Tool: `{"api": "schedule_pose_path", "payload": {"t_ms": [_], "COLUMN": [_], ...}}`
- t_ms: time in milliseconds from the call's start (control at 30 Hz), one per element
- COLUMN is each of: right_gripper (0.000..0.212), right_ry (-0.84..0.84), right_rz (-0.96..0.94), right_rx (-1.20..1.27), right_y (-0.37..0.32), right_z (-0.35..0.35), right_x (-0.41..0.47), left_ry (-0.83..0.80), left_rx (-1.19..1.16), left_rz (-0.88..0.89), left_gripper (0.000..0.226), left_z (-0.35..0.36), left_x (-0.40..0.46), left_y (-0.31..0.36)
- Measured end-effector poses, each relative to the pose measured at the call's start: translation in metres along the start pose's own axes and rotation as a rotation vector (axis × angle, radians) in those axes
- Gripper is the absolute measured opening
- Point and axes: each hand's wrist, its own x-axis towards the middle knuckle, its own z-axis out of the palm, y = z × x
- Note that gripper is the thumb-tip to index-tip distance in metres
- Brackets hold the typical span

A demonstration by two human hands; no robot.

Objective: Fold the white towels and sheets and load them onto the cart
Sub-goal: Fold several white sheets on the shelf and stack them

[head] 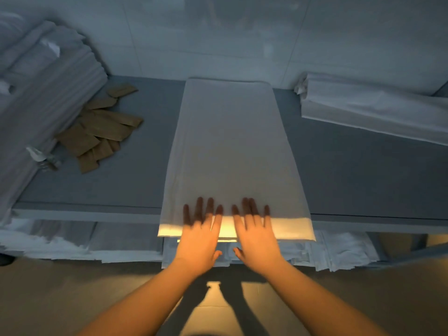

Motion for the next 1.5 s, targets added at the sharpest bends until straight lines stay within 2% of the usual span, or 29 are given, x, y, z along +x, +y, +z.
{"api": "schedule_pose_path", "payload": {"t_ms": [33,100,200,333,400,467,567,700,833,1000,1067,1167,1300,1500], "right_gripper": [0.068,0.048,0.043,0.054,0.054,0.058,0.075,0.074,0.076,0.084,0.075,0.069,0.052,0.042], "right_ry": [0.074,0.125,0.182,0.247,0.268,0.256,0.171,0.088,0.043,-0.030,-0.048,0.045,0.331,0.550], "right_rz": [0.007,0.009,-0.002,0.103,0.183,0.193,0.173,0.205,0.202,0.271,0.286,0.314,0.364,0.389], "right_rx": [0.008,0.046,0.032,-0.026,-0.037,-0.024,0.020,0.126,0.197,0.358,0.429,0.481,0.684,0.799], "right_y": [-0.012,-0.028,-0.025,0.027,0.059,0.080,0.088,0.090,0.095,0.106,0.107,0.100,0.092,0.096], "right_z": [0.000,-0.002,0.003,0.015,0.019,0.021,0.018,0.008,-0.009,-0.017,-0.020,-0.028,-0.044,-0.075], "right_x": [0.005,0.017,0.022,0.008,-0.005,-0.015,-0.019,-0.025,-0.041,-0.073,-0.089,-0.110,-0.132,-0.159], "left_ry": [0.007,0.005,0.078,0.257,0.318,0.281,0.292,0.308,0.116,0.064,0.091,0.184,0.327,0.617], "left_rx": [0.009,0.010,0.058,0.143,0.141,0.082,-0.023,-0.029,-0.071,-0.328,-0.463,-0.610,-0.784,-0.811], "left_rz": [-0.035,-0.094,-0.019,-0.019,-0.018,-0.029,-0.057,-0.041,-0.038,0.093,0.104,0.081,-0.074,-0.155], "left_gripper": [0.076,0.065,0.055,0.089,0.098,0.100,0.090,0.082,0.077,0.070,0.067,0.065,0.063,0.050], "left_z": [-0.003,-0.007,-0.014,-0.005,-0.002,-0.003,-0.009,-0.019,-0.023,-0.025,-0.028,-0.038,-0.064,-0.111], "left_x": [0.005,0.015,0.014,0.003,-0.002,-0.006,-0.012,-0.016,-0.031,-0.058,-0.069,-0.083,-0.101,-0.133], "left_y": [0.008,0.017,0.012,-0.022,-0.041,-0.051,-0.061,-0.066,-0.069,-0.080,-0.081,-0.079,-0.071,-0.040]}}
